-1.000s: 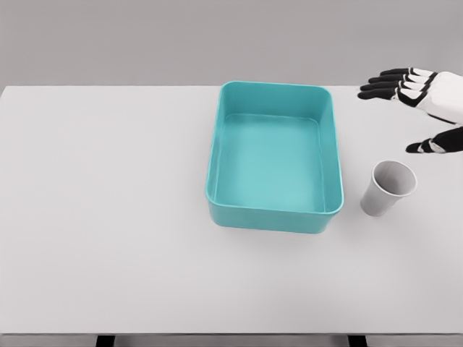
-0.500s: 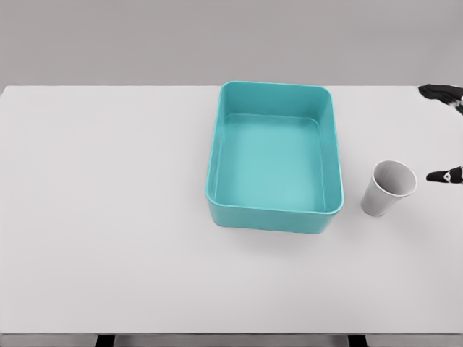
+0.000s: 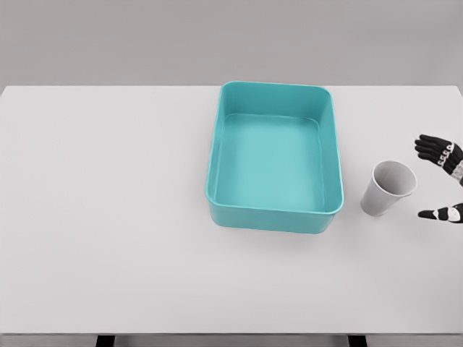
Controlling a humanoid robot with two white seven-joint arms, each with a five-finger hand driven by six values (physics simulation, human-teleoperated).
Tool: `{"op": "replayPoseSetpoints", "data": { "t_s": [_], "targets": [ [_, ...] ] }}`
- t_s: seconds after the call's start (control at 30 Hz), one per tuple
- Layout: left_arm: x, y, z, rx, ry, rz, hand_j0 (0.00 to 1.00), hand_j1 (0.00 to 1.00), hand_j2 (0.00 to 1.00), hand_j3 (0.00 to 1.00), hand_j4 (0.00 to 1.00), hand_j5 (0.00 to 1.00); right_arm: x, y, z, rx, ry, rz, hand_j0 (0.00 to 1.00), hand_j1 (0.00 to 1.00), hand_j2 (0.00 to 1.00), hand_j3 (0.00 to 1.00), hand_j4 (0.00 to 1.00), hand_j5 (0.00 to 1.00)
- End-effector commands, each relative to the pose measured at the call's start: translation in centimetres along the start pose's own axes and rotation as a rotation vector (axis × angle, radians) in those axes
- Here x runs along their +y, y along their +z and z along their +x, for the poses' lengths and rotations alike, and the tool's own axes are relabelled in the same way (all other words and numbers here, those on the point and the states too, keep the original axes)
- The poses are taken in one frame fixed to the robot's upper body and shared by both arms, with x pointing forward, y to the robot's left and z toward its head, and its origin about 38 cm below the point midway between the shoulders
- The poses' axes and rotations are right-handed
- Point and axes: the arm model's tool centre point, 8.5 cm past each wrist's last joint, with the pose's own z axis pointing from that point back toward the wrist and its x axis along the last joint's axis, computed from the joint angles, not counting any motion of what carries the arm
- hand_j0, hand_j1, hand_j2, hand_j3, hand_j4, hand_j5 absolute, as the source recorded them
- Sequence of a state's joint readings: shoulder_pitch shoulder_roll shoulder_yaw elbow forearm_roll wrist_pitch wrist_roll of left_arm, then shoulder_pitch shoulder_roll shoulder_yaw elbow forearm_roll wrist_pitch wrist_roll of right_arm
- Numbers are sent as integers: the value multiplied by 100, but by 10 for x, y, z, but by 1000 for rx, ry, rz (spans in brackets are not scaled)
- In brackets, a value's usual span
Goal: Put the paper cup into the basket with your right arm
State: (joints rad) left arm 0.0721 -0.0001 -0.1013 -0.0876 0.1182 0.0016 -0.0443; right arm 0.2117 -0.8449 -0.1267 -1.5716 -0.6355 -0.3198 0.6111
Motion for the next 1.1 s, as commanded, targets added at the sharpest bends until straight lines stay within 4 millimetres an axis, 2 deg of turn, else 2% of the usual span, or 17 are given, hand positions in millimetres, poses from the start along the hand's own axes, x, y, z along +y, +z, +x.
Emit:
{"op": "replayPoseSetpoints", "data": {
  "t_s": [0.0,0.07,0.2,0.37,0.53,0.77,1.07],
  "targets": [
    [0,0,0,0,0,0,100,100,100,100,100,100,2,6,-19,24,-52,-42,100,100,100,100,100,100],
    [0,0,0,0,0,0,100,100,100,100,100,100,-2,13,-35,40,-87,-97,100,100,100,100,100,100],
    [0,0,0,0,0,0,100,100,100,100,100,100,-2,16,-43,59,-111,-115,100,100,100,100,100,100],
    [0,0,0,0,0,0,100,100,100,100,100,100,16,17,-68,75,-200,-157,100,100,100,100,100,100],
    [0,0,0,0,0,0,100,100,100,100,100,100,22,6,-81,60,-248,-192,100,100,100,100,100,100],
    [0,0,0,0,0,0,100,100,100,100,100,100,36,-16,-87,47,-276,-157,100,100,100,100,100,100],
    [0,0,0,0,0,0,100,100,100,100,100,100,44,-27,-85,41,-276,-120,100,100,100,100,100,100]
  ]
}}
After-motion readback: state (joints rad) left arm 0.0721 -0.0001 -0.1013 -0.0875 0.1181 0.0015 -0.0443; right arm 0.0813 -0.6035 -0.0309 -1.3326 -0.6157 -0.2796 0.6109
